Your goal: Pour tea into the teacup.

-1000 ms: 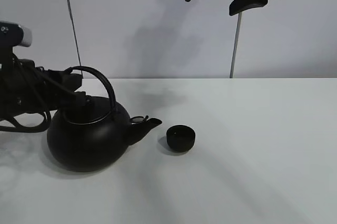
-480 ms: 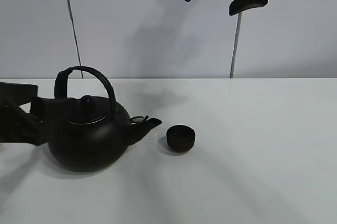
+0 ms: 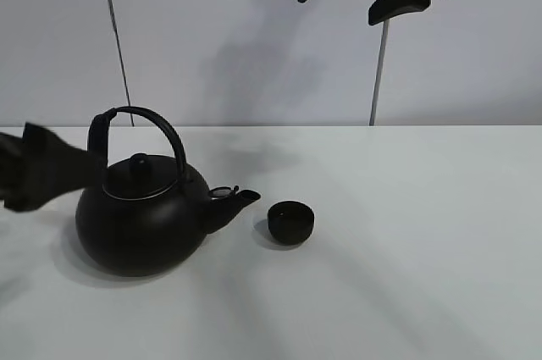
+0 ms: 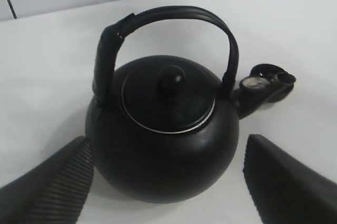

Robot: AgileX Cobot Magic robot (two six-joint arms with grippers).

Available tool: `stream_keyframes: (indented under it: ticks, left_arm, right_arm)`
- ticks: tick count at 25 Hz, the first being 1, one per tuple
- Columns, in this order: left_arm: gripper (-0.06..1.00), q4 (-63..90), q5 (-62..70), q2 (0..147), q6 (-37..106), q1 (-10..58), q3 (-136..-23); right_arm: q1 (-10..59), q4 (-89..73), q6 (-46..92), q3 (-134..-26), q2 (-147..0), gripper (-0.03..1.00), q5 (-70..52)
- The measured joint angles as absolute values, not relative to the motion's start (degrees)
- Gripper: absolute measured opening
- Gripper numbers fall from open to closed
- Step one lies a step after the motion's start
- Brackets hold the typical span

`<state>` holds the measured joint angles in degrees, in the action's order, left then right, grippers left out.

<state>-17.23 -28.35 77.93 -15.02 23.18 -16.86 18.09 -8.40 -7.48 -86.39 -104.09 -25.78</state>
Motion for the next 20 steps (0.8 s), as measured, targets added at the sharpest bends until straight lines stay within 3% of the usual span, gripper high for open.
stream_keyframes:
  ticks: [5,8,11,16,20]
  left_arm:
    - [0.57,-33.5,-0.6,71.8,-38.9,23.5,-32.7]
    - [0.57,-34.3,12.4,71.5,-43.5,25.8,-42.1]
    - [0.58,-24.8,23.0,72.8,-34.7,28.4,-51.2]
    - [0.58,4.2,41.9,79.7,-7.7,27.7,-65.6]
    - [0.58,13.1,49.7,86.3,-2.0,26.1,-72.5]
  right_arm:
    - [18.1,-9.3,-7.5,-86.4,-104.1,0.62,-25.8]
    - [18.1,-9.7,-7.5,-86.4,-104.1,0.62,-26.7]
    - [18.1,-10.8,-7.5,-86.4,-104.1,0.62,-32.0]
    - [18.1,-13.1,-7.5,-86.4,-104.1,0.62,-41.3]
    - [18.1,-16.0,-7.5,-86.4,-104.1,0.62,-51.1]
